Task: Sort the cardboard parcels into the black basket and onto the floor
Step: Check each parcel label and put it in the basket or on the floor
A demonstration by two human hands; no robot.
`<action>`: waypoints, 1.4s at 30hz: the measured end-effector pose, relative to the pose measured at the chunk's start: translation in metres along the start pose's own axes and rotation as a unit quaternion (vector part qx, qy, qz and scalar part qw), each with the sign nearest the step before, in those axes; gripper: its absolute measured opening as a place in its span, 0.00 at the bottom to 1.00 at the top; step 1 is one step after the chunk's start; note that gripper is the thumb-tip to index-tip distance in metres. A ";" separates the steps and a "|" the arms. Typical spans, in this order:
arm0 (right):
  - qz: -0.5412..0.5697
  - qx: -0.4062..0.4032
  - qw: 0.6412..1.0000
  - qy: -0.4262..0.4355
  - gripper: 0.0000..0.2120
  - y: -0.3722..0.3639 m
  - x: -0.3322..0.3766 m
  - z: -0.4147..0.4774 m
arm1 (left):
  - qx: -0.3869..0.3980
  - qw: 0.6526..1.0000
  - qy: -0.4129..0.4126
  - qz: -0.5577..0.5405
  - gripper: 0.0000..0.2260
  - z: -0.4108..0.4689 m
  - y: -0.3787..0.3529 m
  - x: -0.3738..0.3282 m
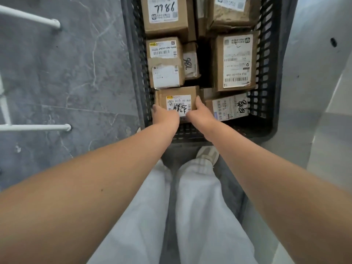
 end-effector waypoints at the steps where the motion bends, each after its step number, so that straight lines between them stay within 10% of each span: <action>1: -0.017 0.005 1.000 -0.006 0.39 -0.002 0.001 0.001 | 0.002 0.999 -0.001 0.034 0.27 -0.002 -0.004 -0.002; 12: -0.248 -0.057 0.963 0.089 0.36 0.054 0.058 -0.101 | 0.077 0.970 -0.189 0.131 0.25 -0.119 0.015 -0.068; 18: -0.213 -0.250 0.916 0.232 0.34 0.158 0.183 -0.275 | 0.015 0.830 -0.481 0.282 0.27 -0.282 0.120 -0.187; 25: -0.220 -0.489 0.740 0.406 0.36 0.283 0.343 -0.556 | -0.182 0.715 -0.656 0.162 0.27 -0.536 0.255 -0.323; 34: -0.153 -0.648 0.603 0.440 0.35 0.369 0.414 -0.829 | -0.267 0.467 -0.842 0.038 0.22 -0.819 0.332 -0.379; 42: -0.187 -0.735 0.525 0.386 0.35 0.375 0.429 -0.903 | -0.244 0.376 -0.894 0.007 0.28 -0.868 0.382 -0.403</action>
Point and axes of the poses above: each hand's wrist, its own z-axis towards the middle knuckle, its own y-axis out of the back of the hand, x = y × z, the point moved 4 cm from there along z, towards the middle knuckle, and after that the axes turned 9 degrees about -z, right-handed, at the moved point
